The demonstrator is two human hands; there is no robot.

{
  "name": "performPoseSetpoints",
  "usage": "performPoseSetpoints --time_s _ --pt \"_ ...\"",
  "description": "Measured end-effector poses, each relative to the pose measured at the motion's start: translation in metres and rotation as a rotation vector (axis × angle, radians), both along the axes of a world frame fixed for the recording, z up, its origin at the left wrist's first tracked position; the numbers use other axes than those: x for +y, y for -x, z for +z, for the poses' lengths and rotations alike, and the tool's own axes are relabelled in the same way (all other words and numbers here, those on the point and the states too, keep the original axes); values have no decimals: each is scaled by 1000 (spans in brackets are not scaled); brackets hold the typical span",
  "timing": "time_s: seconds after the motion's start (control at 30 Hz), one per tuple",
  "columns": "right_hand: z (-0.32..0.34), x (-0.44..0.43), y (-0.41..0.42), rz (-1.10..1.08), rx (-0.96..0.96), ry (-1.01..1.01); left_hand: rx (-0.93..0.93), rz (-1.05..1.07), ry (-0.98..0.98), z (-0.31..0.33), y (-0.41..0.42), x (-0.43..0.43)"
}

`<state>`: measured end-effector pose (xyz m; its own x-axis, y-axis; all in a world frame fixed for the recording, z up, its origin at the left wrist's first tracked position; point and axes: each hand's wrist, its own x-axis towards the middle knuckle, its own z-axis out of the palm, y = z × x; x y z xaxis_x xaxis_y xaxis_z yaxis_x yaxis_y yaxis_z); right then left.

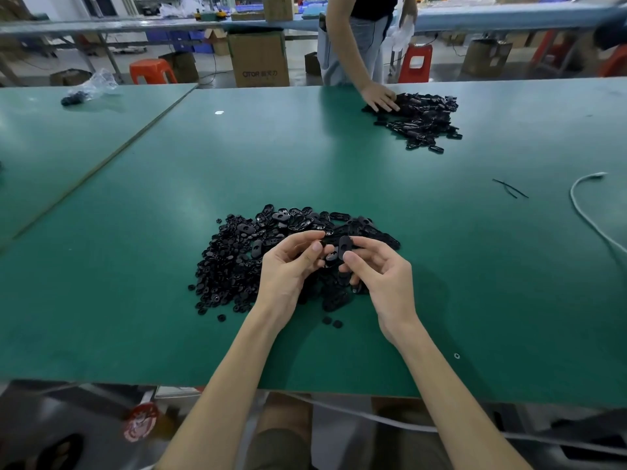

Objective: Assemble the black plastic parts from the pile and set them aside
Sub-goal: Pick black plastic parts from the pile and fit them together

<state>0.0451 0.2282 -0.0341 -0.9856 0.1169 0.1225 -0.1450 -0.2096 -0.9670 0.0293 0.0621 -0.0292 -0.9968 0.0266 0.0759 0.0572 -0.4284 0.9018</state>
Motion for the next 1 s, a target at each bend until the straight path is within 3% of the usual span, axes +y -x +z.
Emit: performPoseSetpoints --time_s 0.37,0.57,1.0 --pt "-1 2 0 -10 8 16 44 5 98 1 -1 4" --pt "1 4 -2 -35 5 10 105 61 265 -2 -2 9" --pt "-3 2 -2 -64 50 -112 147 75 389 -5 -2 11"
